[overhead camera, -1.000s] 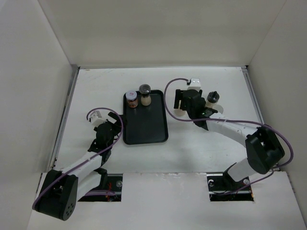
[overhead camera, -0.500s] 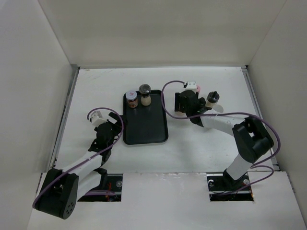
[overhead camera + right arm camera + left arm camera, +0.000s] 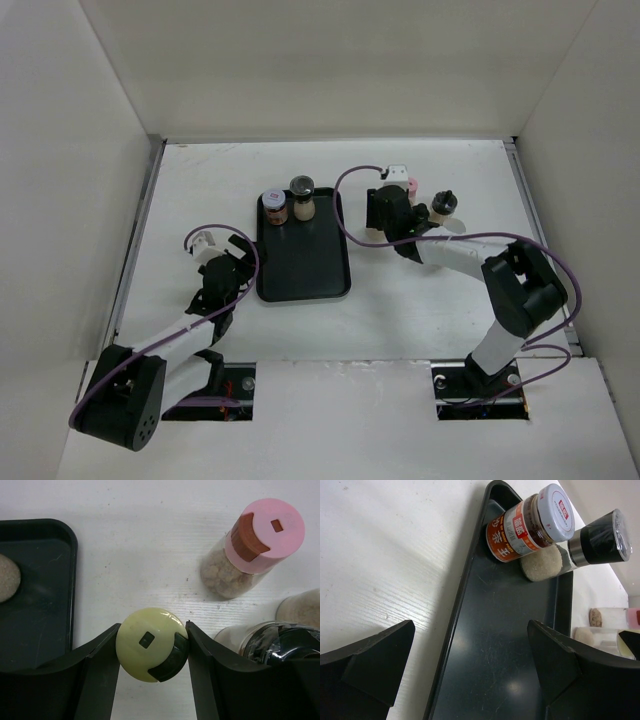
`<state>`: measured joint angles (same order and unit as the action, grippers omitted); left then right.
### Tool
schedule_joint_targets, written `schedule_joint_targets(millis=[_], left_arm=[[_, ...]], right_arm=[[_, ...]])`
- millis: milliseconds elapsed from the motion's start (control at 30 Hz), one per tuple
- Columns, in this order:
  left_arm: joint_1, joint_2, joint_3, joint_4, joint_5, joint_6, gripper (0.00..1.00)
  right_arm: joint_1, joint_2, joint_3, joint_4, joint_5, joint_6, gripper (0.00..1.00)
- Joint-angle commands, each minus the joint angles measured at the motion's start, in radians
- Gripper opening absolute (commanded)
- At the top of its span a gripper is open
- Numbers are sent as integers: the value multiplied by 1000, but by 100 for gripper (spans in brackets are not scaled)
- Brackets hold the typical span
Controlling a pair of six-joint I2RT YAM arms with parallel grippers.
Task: Organize the condiment bottles
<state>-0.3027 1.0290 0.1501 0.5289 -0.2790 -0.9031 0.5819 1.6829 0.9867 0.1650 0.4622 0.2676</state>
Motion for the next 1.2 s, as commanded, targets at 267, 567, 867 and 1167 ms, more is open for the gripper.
schedule_joint_targets(millis=[267, 567, 867, 1167], left_arm=[[1, -12, 20, 49, 4, 4, 100], [7, -33, 14, 51, 6, 7, 100], [6, -15, 16, 56, -2, 7, 100], [9, 0, 19, 56, 4, 7, 100]], right_arm=[[78, 26, 216, 156, -42, 42, 49], [123, 257, 443, 174, -45, 47, 49], [123, 353, 497, 163, -34, 39, 50], [123, 388, 512, 162, -28, 30, 71]])
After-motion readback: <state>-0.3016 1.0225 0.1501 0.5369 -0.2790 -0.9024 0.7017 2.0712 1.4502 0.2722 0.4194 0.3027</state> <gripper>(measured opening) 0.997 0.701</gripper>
